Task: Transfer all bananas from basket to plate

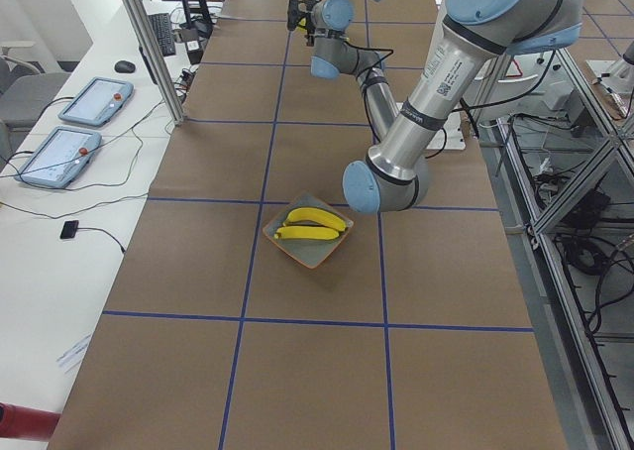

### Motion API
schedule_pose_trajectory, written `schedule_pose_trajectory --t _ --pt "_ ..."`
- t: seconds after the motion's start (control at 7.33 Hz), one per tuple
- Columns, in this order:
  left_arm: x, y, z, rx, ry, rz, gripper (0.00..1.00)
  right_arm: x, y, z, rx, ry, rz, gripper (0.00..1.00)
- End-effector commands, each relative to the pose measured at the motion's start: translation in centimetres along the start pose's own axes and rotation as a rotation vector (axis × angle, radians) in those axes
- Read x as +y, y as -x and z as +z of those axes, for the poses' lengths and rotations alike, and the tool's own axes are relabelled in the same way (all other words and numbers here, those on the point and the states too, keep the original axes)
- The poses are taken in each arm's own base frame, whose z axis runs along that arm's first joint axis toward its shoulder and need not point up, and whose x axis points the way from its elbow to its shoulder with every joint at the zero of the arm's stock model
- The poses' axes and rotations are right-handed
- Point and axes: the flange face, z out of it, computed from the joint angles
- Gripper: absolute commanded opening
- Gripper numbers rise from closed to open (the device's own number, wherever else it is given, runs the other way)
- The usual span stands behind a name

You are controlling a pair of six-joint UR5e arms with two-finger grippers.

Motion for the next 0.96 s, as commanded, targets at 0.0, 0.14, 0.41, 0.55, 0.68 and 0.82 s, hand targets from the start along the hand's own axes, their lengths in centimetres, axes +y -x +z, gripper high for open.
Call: schedule_pose_trajectory --t 0.0,0.14,0.41,0.55,0.68,0.82 --pt "-0.09 0.16 0.12 -0.003 -0.001 0.0 0.88 0.47 0.49 -0.55 -0.02 0.002 -0.003 0.0" --pt "-0.01 0.0 0.16 0.0 0.001 -0.001 0.72 0.53 0.5 -0.51 -0.021 0.003 -0.003 0.0" --pt "-0.06 -0.08 0.06 0.003 -0.001 0.002 0.36 0.71 0.6 -0.45 -0.023 0.007 -0.004 0.0" --pt "-0.06 -0.08 0.06 0.003 -0.001 0.002 0.09 0.73 0.6 -0.45 -0.024 0.009 -0.005 0.0" --pt "-0.06 -0.08 0.06 0.003 -0.001 0.004 0.0 0.82 0.94 -0.82 -0.045 0.005 -0.015 0.0" --pt "-0.05 -0.09 0.04 0.005 -0.001 0.007 0.0 0.9 1.08 -0.91 -0.068 0.005 -0.027 0.0"
